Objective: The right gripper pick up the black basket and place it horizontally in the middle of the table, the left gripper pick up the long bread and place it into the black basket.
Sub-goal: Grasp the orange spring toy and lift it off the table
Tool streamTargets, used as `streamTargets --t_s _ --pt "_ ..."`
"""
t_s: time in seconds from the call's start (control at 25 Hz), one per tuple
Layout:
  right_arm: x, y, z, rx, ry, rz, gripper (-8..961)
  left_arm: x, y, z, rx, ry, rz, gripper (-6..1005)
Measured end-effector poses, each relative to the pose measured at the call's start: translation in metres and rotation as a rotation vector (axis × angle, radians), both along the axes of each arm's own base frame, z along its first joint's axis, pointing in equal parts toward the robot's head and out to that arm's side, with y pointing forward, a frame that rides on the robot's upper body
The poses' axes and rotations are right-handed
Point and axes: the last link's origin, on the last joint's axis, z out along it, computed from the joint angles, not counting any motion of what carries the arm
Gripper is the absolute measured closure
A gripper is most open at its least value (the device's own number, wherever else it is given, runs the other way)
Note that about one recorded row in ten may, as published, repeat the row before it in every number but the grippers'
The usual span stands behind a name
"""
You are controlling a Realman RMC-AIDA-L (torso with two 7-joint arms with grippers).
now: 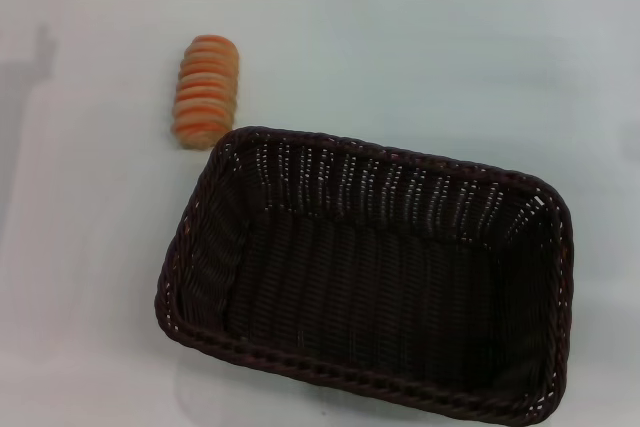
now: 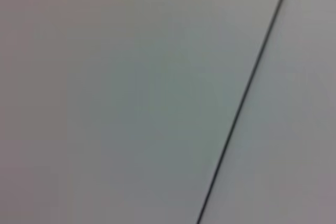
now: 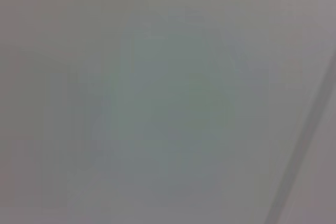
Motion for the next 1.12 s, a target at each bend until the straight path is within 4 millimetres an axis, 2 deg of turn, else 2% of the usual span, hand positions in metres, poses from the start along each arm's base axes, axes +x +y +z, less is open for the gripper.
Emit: streamTargets --t_s 0.04,0.08,0.24,0.4,0.44,0.56,0.64,0.68,0.8,0.84,0.92,0.96,1.12 --pt "0.008 -0.003 -0.006 0.089 -0.019 -0.012 638 0.005 0.001 -0.002 -0.007 0.004 -0.016 307" --pt "0.008 -0.003 -0.006 0.089 -0.019 -0.012 638 0.005 0.001 -0.002 -0.007 0.004 -0.016 307" --pt "0.019 -0.012 -0.023 0.273 -0.026 0.017 637 0.019 0.003 -0.007 -0.025 0.011 -0.061 307" --pt "0.026 -0.015 -0.028 0.333 -0.004 0.071 637 0.031 0.005 -0.010 -0.035 0.025 -0.097 307" --pt "0.033 -0.016 -0.033 0.344 0.023 0.102 637 0.043 0.004 -0.014 -0.043 0.054 -0.132 307" --pt "0.040 -0.015 -0.035 0.355 0.066 0.123 637 0.060 -0.001 -0.018 -0.054 0.084 -0.176 307" --pt "0.053 -0.015 -0.037 0.362 0.137 0.132 637 0.076 -0.004 -0.023 -0.094 0.095 -0.187 306" --pt "0.053 -0.015 -0.037 0.362 0.137 0.132 637 0.076 -0.004 -0.023 -0.094 0.095 -0.187 306" --pt "0.062 -0.014 -0.039 0.346 0.151 0.119 637 0.100 0.001 -0.024 -0.177 0.107 -0.145 306" --pt "0.067 -0.013 -0.040 0.333 0.139 0.106 637 0.113 0.007 -0.031 -0.280 0.134 -0.066 306" --pt "0.068 -0.012 -0.041 0.330 0.134 0.102 637 0.118 0.009 -0.034 -0.319 0.148 -0.037 307" --pt "0.069 -0.010 -0.042 0.321 0.128 0.094 637 0.130 0.013 -0.037 -0.371 0.163 0.001 308" --pt "0.071 -0.010 -0.042 0.317 0.126 0.085 637 0.142 0.020 -0.039 -0.460 0.171 0.066 308"
